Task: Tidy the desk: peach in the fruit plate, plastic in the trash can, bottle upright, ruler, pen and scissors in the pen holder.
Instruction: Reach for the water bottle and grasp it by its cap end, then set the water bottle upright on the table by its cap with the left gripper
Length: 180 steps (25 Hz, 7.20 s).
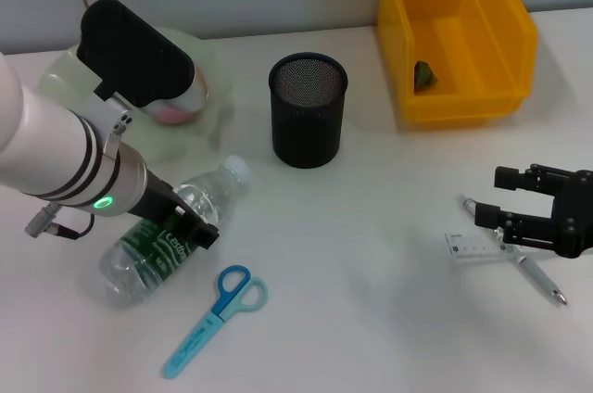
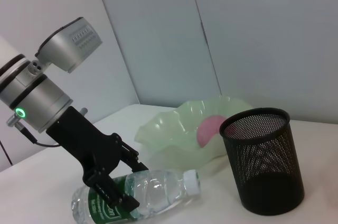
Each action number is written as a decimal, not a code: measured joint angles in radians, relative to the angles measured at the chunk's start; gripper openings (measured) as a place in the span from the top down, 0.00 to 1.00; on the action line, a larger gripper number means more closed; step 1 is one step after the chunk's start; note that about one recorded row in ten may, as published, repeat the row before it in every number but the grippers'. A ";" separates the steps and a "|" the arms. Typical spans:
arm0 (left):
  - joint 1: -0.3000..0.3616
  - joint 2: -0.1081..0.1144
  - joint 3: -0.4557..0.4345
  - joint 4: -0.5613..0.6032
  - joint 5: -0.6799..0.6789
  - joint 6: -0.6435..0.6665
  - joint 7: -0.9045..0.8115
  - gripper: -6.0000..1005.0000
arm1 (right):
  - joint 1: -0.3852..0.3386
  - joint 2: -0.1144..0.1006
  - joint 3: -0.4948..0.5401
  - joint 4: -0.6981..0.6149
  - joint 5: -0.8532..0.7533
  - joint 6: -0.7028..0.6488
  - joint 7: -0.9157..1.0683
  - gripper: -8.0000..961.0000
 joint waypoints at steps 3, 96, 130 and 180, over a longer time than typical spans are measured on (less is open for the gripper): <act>-0.006 -0.002 0.004 -0.001 -0.001 -0.003 0.000 0.16 | 0.001 0.000 0.000 0.001 0.000 0.000 0.001 0.23; -0.157 -0.006 0.121 -0.220 -0.037 -0.178 0.029 0.32 | 0.017 0.003 0.000 0.012 -0.025 0.000 0.007 0.23; -0.164 -0.006 0.103 -0.219 -0.100 -0.180 0.109 0.52 | 0.020 0.001 0.018 0.021 -0.024 -0.006 0.007 0.23; -0.114 0.004 0.016 -0.019 -0.126 -0.098 0.155 0.56 | 0.028 -0.001 0.035 0.020 -0.024 -0.008 0.035 0.23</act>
